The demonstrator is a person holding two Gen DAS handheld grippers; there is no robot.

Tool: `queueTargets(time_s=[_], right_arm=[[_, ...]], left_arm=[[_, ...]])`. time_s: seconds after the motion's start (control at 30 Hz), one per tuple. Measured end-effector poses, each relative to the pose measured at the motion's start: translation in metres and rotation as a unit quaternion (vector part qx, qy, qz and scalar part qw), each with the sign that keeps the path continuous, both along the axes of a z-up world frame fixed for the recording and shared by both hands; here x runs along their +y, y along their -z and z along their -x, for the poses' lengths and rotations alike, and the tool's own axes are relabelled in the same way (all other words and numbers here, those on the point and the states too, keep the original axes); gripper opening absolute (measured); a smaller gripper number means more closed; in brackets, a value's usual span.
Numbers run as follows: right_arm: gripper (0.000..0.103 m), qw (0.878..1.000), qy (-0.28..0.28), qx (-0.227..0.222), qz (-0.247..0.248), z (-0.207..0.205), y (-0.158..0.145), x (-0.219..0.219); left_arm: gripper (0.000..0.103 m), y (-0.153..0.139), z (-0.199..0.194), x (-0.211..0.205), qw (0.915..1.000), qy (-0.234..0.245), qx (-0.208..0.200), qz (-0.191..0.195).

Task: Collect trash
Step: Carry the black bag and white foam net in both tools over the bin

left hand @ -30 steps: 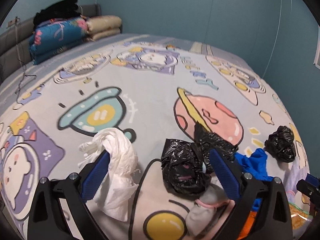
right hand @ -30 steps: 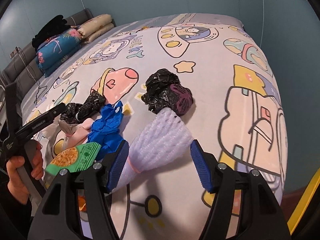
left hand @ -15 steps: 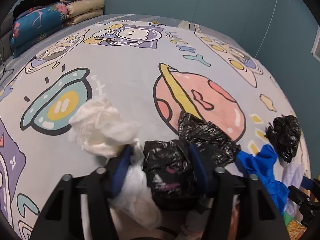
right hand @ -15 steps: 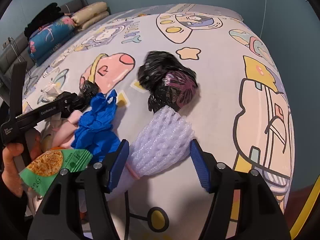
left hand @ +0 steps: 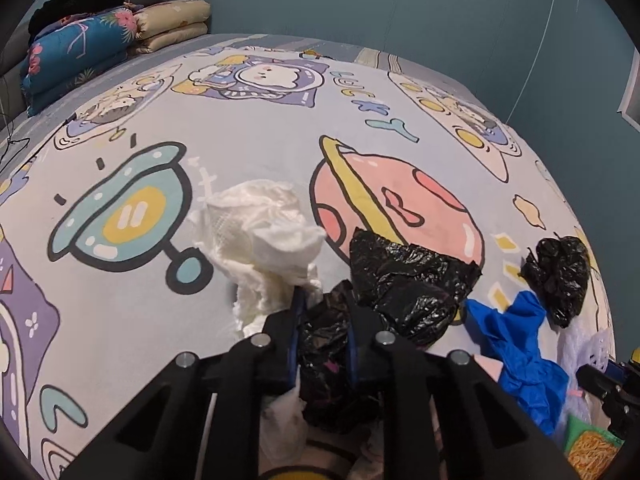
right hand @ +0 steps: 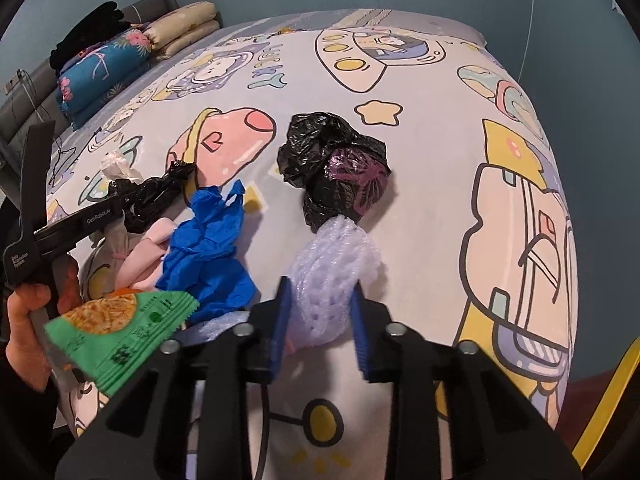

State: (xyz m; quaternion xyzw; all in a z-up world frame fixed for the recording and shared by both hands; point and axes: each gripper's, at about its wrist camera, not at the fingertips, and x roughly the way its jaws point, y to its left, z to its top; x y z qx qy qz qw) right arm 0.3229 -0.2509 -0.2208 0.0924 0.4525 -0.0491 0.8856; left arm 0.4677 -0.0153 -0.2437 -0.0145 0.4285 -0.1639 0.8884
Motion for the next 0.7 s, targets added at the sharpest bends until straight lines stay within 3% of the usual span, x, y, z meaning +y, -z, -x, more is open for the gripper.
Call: queueTargets(time_s=[0.13,0.7], right_arm=[[0.016,1.0,0.002,-0.008,-0.008,0.005,-0.007,-0.003],[0.015,0.998,0.013,-0.059,-0.003,0.039,-0.044,-0.012]], left_arm=[[0.016,-0.009,0.009,0.01,0.9999,-0.004,-0.005,0.012],[0.016,-0.05,0.065,0.07,0.9974,-0.027,-0.052,0.042]])
